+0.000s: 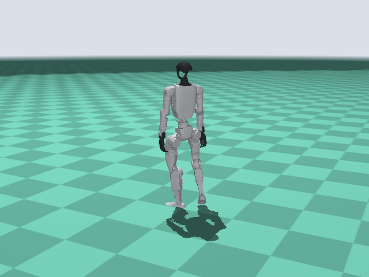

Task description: In place motions

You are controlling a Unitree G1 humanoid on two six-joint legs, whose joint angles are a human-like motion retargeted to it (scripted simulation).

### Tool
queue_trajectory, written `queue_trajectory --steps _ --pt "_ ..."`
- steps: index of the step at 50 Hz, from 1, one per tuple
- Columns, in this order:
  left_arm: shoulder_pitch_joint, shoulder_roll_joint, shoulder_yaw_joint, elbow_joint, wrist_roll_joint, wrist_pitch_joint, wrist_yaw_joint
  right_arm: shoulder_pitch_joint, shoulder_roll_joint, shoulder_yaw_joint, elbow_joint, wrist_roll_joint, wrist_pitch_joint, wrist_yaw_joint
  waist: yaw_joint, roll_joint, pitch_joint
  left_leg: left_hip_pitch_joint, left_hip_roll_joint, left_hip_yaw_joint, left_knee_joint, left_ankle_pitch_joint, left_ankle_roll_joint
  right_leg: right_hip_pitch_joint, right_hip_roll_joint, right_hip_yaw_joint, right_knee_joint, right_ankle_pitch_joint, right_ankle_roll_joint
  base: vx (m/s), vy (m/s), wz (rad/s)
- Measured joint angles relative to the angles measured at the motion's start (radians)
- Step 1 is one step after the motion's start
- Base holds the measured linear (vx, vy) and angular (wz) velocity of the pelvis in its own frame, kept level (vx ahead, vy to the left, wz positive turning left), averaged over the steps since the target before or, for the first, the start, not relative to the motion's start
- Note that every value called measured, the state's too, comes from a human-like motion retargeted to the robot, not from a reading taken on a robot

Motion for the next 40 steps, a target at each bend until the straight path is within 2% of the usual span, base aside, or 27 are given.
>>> queue_trajectory --steps 5,10,11,12,13,14,15,17,18,20,22,27,31,40 --pt "-0.036 0.045 -0.038 0.002 0.039 0.012 -0.021 0.008 0.015 -0.001 0.013 0.076 -0.005 0.034 -0.065 0.017 0.045 -0.029 0.020 -0.107 0.009 0.033 0.004 -0.075 0.154 0.173 -0.019 -0.101 -0.008 0.05 -0.25 1.43" --pt "-0.030 0.066 -0.002 0.015 0.058 0.029 -0.003 0.027 0.027 0.000 0.029 0.076 0.005 0.070 -0.088 -0.050 0.043 -0.036 -0.059 -0.214 -0.004 0.061 0.011 -0.082 0.243 0.295 -0.314 -0.196 0.010 0.09 -0.19 1.30" --pt "-0.024 0.064 0.011 0.020 0.053 0.032 0.001 0.031 0.026 0.001 0.029 0.065 0.008 0.078 -0.090 -0.072 0.041 -0.031 -0.089 -0.231 -0.007 0.063 0.015 -0.068 0.239 0.300 -0.407 -0.205 0.013 0.11 -0.13 1.32" --pt "-0.017 0.063 0.025 0.026 0.047 0.034 0.004 0.035 0.026 0.003 0.029 0.053 0.011 0.087 -0.093 -0.093 0.040 -0.023 -0.118 -0.248 -0.011 0.064 0.019 -0.054 0.234 0.296 -0.495 -0.202 -0.018 0.12 -0.10 1.28" --pt "-0.010 0.064 0.042 0.032 0.039 0.035 0.005 0.035 0.027 0.006 0.028 0.036 0.014 0.098 -0.098 -0.112 0.043 -0.010 -0.141 -0.266 -0.017 0.066 0.022 -0.041 0.228 0.273 -0.575 -0.175 -0.120 0.12 -0.06 1.04" --pt "-0.001 0.065 0.060 0.038 0.031 0.037 0.002 0.036 0.026 0.012 0.027 0.021 0.014 0.106 -0.094 -0.137 0.036 -0.003 -0.169 -0.270 -0.020 0.065 0.024 -0.028 0.234 0.319 -0.620 -0.163 -0.137 0.12 -0.02 0.69" --pt "0.010 0.066 0.077 0.044 0.023 0.038 -0.001 0.036 0.023 0.018 0.027 0.006 0.014 0.112 -0.084 -0.164 0.025 0.000 -0.199 -0.267 -0.023 0.064 0.024 -0.015 0.245 0.401 -0.648 -0.160 -0.112 0.10 0.01 -0.36" --pt "0.032 0.064 0.107 0.060 0.024 0.048 -0.006 0.032 0.023 0.017 0.027 -0.020 0.022 0.124 -0.002 -0.181 -0.002 -0.013 -0.204 -0.220 -0.021 0.057 0.023 -0.002 0.175 0.210 -0.642 -0.163 -0.135 0.06 0.02 -0.23" --pt "0.045 0.055 0.111 0.066 0.021 0.052 0.003 0.030 0.021 0.001 0.022 -0.032 0.029 0.129 -0.030 -0.170 -0.004 -0.019 -0.212 -0.275 -0.015 0.062 0.026 -0.008 0.187 0.195 -0.645 -0.165 -0.131 0.00 0.03 0.83" --pt "0.066 0.034 0.130 0.077 -0.012 0.048 0.036 0.016 0.019 -0.007 -0.001 -0.044 0.036 0.131 0.023 -0.166 0.015 -0.003 -0.200 -0.251 -0.018 0.057 0.023 -0.004 0.191 0.281 -0.634 -0.164 -0.099 -0.09 0.01 0.06" --pt "0.086 0.025 0.142 0.092 -0.053 0.039 0.040 0.000 0.020 0.005 -0.035 -0.037 0.026 0.135 0.014 -0.156 0.030 0.007 -0.197 -0.257 -0.017 0.054 0.025 0.017 0.177 0.180 -0.659 -0.144 -0.122 -0.11 -0.02 -0.11" --pt "0.149 0.004 0.196 0.114 -0.026 0.050 0.027 -0.018 0.049 0.033 -0.104 0.002 0.009 0.123 -0.053 -0.134 -0.001 -0.012 -0.191 -0.283 -0.010 0.052 0.020 0.006 0.205 0.218 -0.664 -0.161 -0.126 -0.02 -0.01 0.23" --pt "0.156 -0.004 0.181 0.111 -0.015 0.049 0.075 -0.024 0.069 0.040 -0.137 0.072 -0.011 0.150 -0.047 -0.147 0.000 -0.011 -0.195 -0.278 -0.003 0.046 0.014 0.014 0.202 0.227 -0.680 -0.167 -0.121 -0.10 0.00 0.00" --pt "0.100 -0.022 0.137 0.040 -0.034 0.031 0.083 -0.025 0.051 0.061 -0.144 -0.009 -0.019 0.192 -0.036 -0.188 -0.002 -0.073 -0.205 -0.258 0.155 -0.008 -0.001 -0.022 0.152 0.280 -0.667 -0.145 -0.048 -0.14 0.01 -0.14"
